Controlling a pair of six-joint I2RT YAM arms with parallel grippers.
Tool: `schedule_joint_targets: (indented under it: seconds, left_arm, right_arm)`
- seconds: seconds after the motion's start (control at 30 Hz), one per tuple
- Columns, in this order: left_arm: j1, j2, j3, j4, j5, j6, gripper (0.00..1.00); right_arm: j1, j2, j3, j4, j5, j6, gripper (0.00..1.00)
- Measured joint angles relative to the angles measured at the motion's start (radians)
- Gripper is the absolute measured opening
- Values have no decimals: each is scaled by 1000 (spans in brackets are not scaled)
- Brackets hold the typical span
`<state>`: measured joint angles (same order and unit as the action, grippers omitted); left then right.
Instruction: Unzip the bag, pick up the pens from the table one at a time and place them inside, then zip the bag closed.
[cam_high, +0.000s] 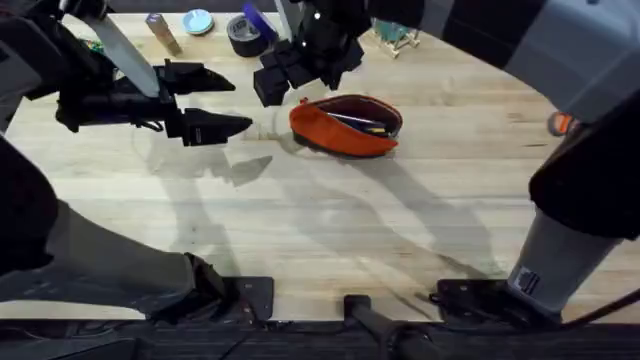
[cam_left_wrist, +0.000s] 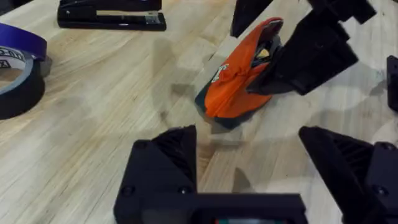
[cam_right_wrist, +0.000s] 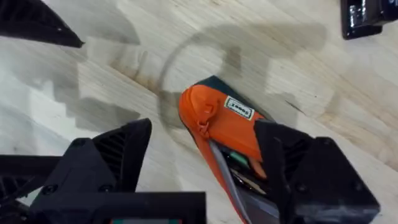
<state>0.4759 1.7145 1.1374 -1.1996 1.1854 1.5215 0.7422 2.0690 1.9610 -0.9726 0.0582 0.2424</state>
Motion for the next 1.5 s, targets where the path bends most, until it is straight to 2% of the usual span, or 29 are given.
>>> schedule_joint_targets:
  seconds: [0.37, 0.97, 1.5]
  left_arm:
    - [0, 0, 0, -1, 0, 0, 993]
    - [0, 0, 0, -1, 0, 0, 994]
    - [0, 0, 0, -1, 0, 0, 993]
  right_arm:
    - [0, 35, 0, -20, -2, 12, 972]
    - [0, 93, 2, 12, -3, 42, 895]
    - [0, 93, 28, -19, -3, 42, 727]
